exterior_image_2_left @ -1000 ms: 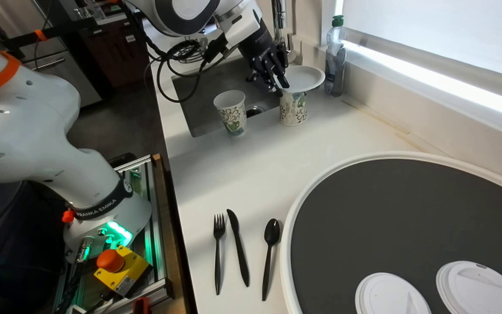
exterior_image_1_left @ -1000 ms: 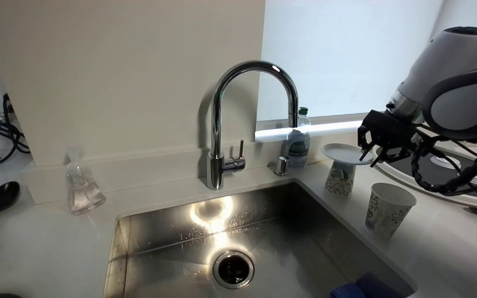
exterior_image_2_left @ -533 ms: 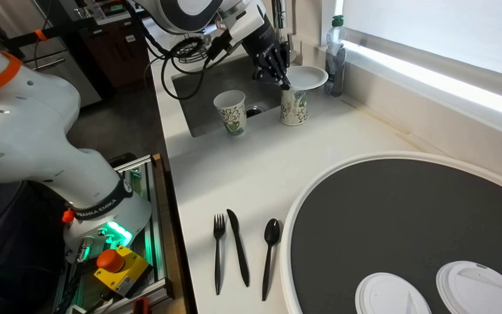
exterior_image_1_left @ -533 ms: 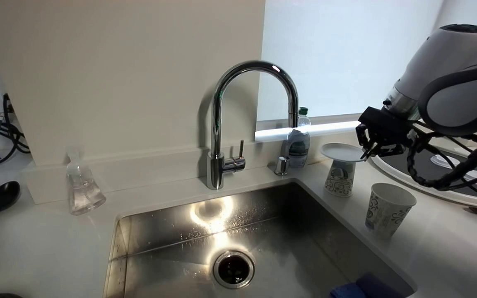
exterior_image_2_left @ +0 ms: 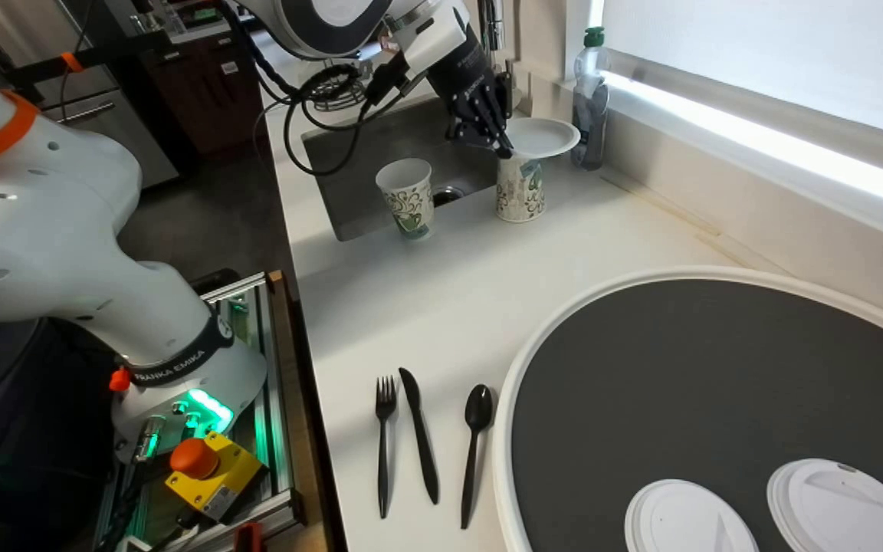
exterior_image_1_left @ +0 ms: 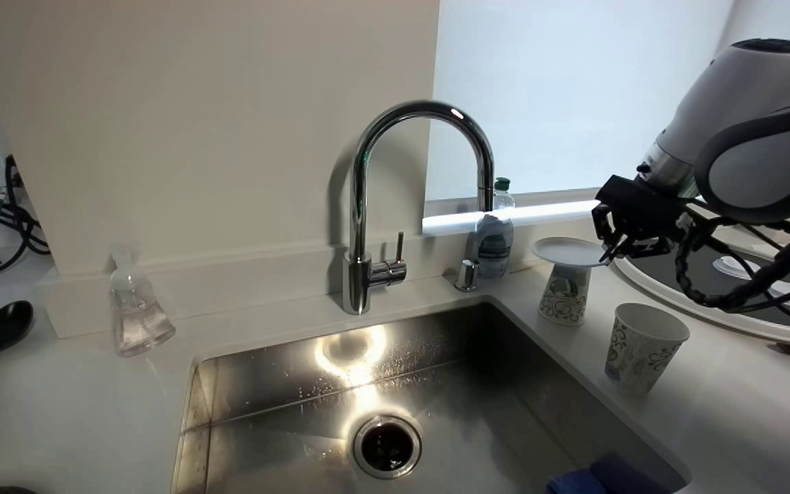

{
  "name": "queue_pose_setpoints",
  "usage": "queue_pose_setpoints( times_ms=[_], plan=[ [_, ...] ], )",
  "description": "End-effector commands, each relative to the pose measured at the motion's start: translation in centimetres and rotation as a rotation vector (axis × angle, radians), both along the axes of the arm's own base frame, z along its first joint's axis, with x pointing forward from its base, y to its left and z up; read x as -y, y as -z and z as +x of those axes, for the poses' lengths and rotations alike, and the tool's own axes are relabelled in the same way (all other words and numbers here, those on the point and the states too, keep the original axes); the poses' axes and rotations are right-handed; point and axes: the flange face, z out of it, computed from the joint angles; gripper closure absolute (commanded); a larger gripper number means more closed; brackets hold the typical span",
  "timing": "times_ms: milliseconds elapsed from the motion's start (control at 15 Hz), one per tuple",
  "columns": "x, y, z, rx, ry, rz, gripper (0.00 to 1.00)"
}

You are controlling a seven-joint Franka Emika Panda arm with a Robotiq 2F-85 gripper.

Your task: Put the cup on the counter, then place the plate on it

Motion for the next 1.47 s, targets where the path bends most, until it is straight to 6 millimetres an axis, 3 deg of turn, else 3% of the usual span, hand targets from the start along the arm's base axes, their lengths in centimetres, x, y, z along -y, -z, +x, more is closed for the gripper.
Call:
queue_pose_setpoints(
  times_ms=[0,1000,1400],
  plan=[
    [0.2,-0.2,-0.7,0.027,0.015,0.007,0.99],
    [1.2,-2.0,-2.3,0.117,0.071,0.051,0.99],
    [2.1,-2.7,-5.9,0.168,-0.011,0.035,0.99]
  ],
)
